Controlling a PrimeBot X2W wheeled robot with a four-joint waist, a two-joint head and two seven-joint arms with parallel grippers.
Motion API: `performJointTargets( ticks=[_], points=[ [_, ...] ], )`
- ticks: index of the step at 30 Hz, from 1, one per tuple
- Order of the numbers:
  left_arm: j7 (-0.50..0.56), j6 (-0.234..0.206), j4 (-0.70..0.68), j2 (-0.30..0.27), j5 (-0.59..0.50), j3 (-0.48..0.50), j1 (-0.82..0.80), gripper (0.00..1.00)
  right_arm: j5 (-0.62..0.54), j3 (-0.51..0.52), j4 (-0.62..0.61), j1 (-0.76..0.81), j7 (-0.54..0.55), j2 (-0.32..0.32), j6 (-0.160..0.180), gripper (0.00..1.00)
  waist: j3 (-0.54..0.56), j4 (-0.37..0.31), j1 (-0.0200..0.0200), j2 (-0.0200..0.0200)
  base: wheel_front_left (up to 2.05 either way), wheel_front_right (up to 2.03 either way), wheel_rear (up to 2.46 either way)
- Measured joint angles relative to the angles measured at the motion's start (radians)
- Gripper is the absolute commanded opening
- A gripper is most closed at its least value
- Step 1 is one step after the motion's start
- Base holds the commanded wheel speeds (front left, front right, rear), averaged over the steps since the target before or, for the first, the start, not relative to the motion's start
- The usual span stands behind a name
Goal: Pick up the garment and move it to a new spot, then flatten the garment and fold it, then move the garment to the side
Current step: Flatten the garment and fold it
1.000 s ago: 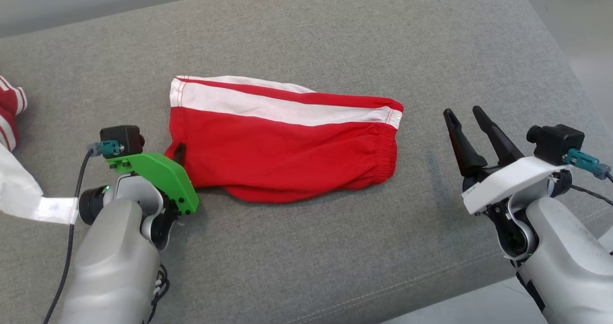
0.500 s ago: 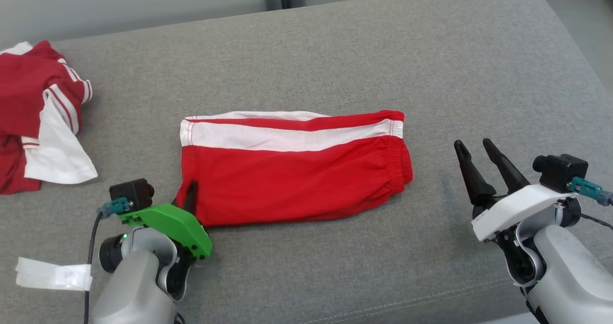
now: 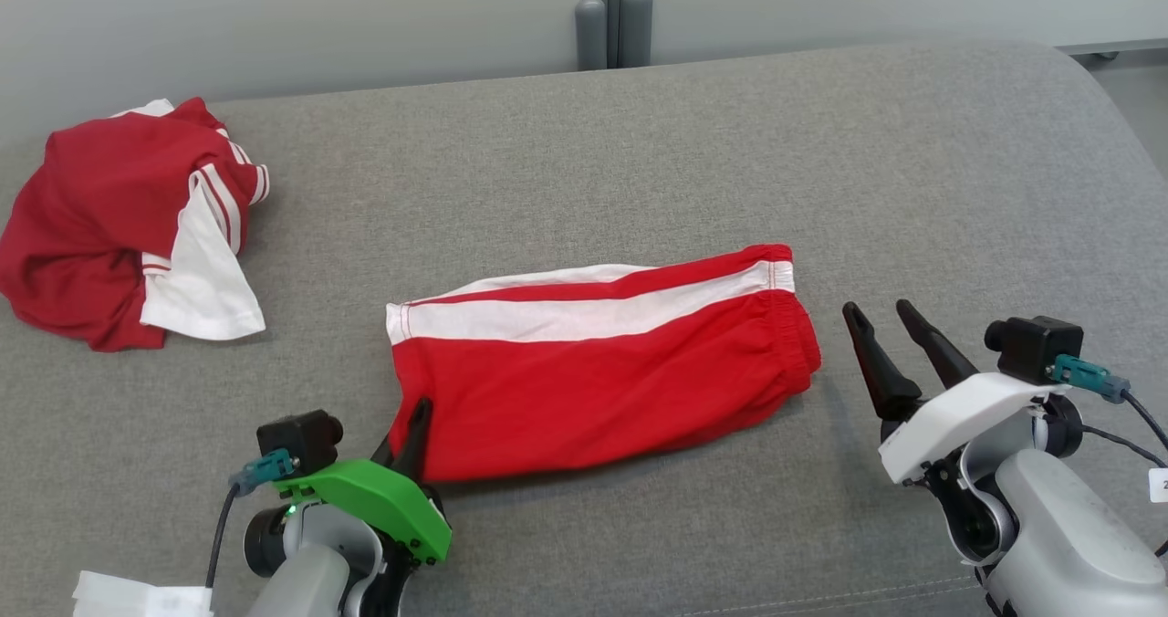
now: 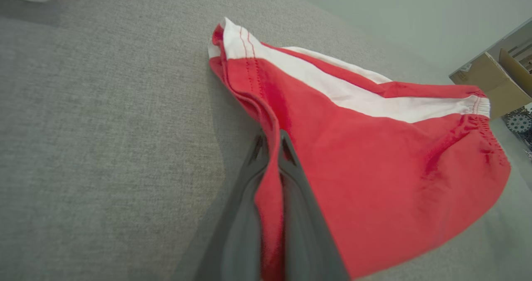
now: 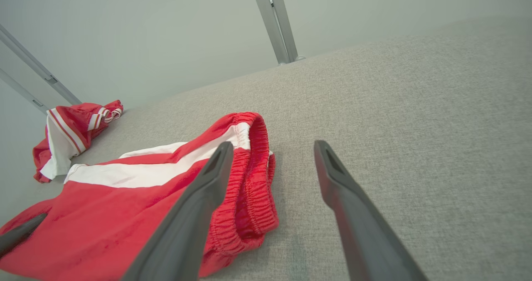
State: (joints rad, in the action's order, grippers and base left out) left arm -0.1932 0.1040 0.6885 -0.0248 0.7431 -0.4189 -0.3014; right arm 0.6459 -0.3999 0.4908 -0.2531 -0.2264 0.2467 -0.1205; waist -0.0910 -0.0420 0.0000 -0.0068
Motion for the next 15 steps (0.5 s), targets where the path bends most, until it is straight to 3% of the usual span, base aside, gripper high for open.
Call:
performJointTargets(
  ticks=[1, 2, 3, 15],
  points=[
    [-0.008, -0.011, -0.006, 0.000, 0.000, 0.000, 0.006, 0.27, 0.000, -0.005, 0.003, -0.001, 0.007, -0.002, 0.000, 1.00, 0.005, 0.003, 0.0000, 0.0000, 0.00, 0.00, 0.00],
    [-0.017, -0.020, -0.015, -0.002, -0.002, 0.000, 0.014, 0.81, 0.000, -0.009, 0.006, -0.001, 0.009, -0.005, 0.000, 1.00, 0.009, 0.005, 0.0000, 0.0000, 0.00, 0.00, 0.00],
    [-0.020, -0.026, -0.022, -0.002, -0.007, 0.000, 0.019, 1.00, 0.000, -0.015, 0.008, -0.002, 0.011, -0.009, 0.000, 1.00, 0.014, 0.007, 0.0000, 0.0000, 0.00, 0.00, 0.00],
    [-0.056, -0.122, -0.137, -0.005, -0.084, 0.046, 0.033, 1.00, 0.000, -0.035, 0.068, -0.005, 0.074, -0.026, 0.014, 1.00, 0.050, 0.026, 0.0000, 0.0000, 0.00, 0.00, 0.00]
  ],
)
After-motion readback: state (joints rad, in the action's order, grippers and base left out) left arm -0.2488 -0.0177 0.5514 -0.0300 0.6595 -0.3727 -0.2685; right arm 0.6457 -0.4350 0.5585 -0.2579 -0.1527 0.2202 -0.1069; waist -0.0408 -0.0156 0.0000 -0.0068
